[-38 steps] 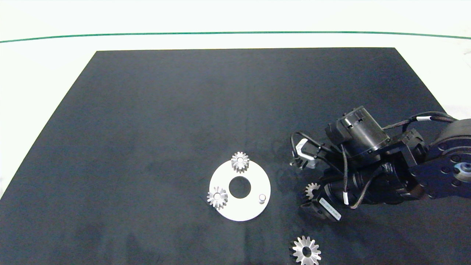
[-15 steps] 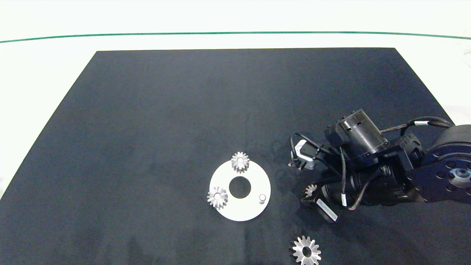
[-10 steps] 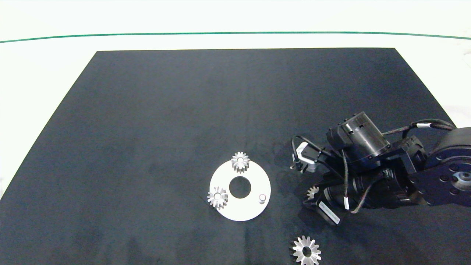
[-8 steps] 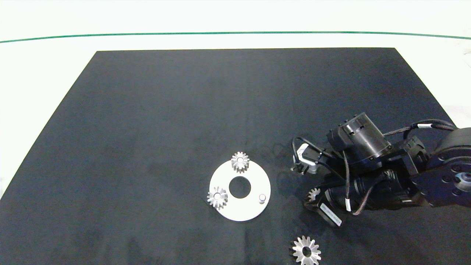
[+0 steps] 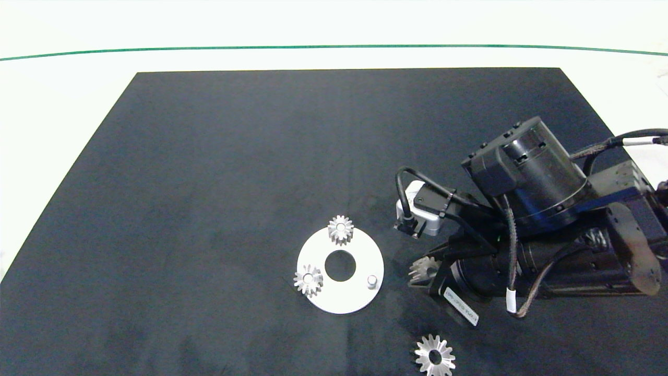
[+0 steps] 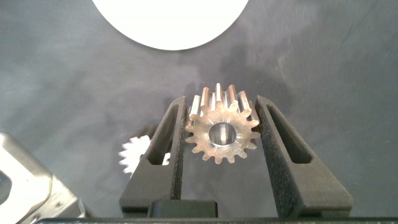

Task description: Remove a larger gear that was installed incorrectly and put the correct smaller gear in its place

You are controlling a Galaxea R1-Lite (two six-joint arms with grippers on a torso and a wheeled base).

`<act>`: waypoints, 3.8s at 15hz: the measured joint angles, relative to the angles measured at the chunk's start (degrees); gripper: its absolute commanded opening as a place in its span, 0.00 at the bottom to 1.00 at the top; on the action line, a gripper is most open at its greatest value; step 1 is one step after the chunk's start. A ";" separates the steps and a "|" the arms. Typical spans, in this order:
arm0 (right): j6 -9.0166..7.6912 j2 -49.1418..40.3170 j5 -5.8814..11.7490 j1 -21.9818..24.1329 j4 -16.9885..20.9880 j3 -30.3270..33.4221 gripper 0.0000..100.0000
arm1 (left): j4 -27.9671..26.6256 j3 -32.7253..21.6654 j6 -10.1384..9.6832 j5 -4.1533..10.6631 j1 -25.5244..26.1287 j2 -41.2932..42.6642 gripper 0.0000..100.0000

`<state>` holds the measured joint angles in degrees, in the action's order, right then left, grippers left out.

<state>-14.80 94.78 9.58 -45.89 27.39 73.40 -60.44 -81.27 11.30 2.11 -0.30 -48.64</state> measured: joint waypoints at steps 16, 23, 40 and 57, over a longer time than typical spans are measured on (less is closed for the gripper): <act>0.06 14.34 4.04 -6.38 15.08 21.86 0.28 | 0.02 -0.01 0.55 0.06 0.06 0.18 1.00; 0.33 15.80 3.97 -6.14 14.60 22.10 0.28 | 0.02 0.00 0.52 0.06 0.06 0.20 1.00; 0.48 18.18 3.78 -5.49 13.67 23.13 0.28 | 0.07 -0.01 0.60 0.06 0.12 0.79 1.00; 0.48 18.03 3.50 -5.74 12.79 21.59 0.28 | -0.04 0.07 0.60 0.06 0.15 0.83 1.00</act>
<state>-14.32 112.81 13.08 -51.63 40.18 94.99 -60.48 -81.20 11.90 2.17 -0.16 -47.81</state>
